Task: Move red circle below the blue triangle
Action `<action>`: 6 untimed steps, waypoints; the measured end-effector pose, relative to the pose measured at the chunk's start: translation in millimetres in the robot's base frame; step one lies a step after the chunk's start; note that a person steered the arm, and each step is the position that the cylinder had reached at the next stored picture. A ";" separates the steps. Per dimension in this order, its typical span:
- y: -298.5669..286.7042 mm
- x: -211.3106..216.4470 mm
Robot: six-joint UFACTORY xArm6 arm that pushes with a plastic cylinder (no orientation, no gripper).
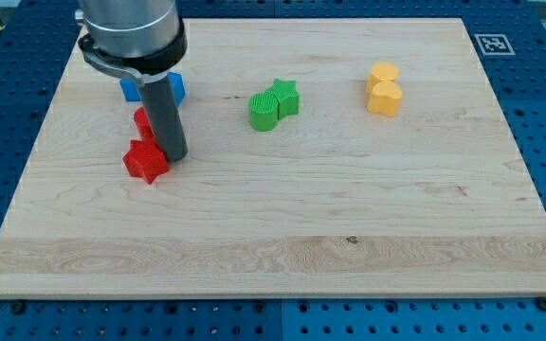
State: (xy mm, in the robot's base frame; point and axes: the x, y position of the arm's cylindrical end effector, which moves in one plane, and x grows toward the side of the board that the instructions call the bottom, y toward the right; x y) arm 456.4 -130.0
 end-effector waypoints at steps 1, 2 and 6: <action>-8.0 -7.5; -8.3 -18.2; -16.6 -24.0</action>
State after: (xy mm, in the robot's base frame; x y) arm 432.4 -146.6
